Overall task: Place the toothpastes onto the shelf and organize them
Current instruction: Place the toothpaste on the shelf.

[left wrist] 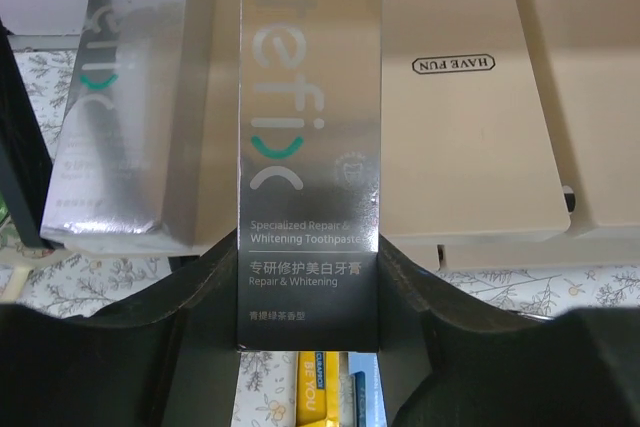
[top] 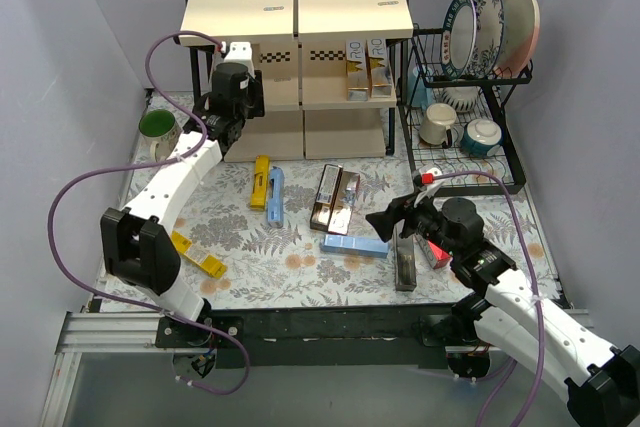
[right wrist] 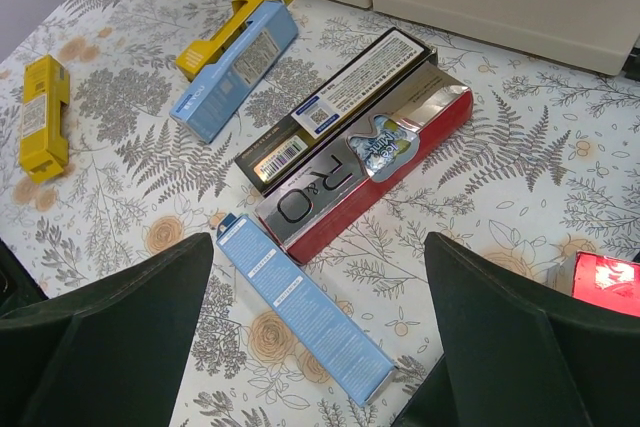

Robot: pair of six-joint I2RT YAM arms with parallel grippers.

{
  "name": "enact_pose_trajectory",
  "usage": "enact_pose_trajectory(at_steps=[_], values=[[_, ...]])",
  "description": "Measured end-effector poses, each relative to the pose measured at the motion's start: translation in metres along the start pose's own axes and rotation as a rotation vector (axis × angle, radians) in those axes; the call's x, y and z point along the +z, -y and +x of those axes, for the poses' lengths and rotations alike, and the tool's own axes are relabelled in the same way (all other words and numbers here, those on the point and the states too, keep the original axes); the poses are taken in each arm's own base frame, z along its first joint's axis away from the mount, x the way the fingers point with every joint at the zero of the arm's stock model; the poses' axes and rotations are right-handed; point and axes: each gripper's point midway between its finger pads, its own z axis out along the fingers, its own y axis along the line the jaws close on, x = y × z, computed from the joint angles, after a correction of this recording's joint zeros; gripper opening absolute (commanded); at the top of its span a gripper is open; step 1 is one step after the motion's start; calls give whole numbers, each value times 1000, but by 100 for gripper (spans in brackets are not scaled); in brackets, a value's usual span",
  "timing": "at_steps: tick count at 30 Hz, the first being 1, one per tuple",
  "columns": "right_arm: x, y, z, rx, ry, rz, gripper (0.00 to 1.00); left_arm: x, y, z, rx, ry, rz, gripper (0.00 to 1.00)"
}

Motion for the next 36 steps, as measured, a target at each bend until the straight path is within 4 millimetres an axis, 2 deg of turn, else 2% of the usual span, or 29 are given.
enact_pose_trajectory(at_steps=[9, 14, 30, 34, 36], values=[[-1, 3, 11, 7, -19, 5, 95, 16, -5, -4, -7, 27, 8, 18], [-1, 3, 11, 6, -17, 4, 95, 20, -6, -5, -9, 34, 18, 20], [-1, 2, 11, 6, -16, 4, 95, 21, -6, -4, 1, 37, 21, 41], [-1, 2, 11, 6, -16, 4, 95, 23, -6, 9, 7, 12, 18, 46], [-1, 2, 11, 6, -16, 3, 95, 23, -6, 7, 5, 19, 19, 47]])
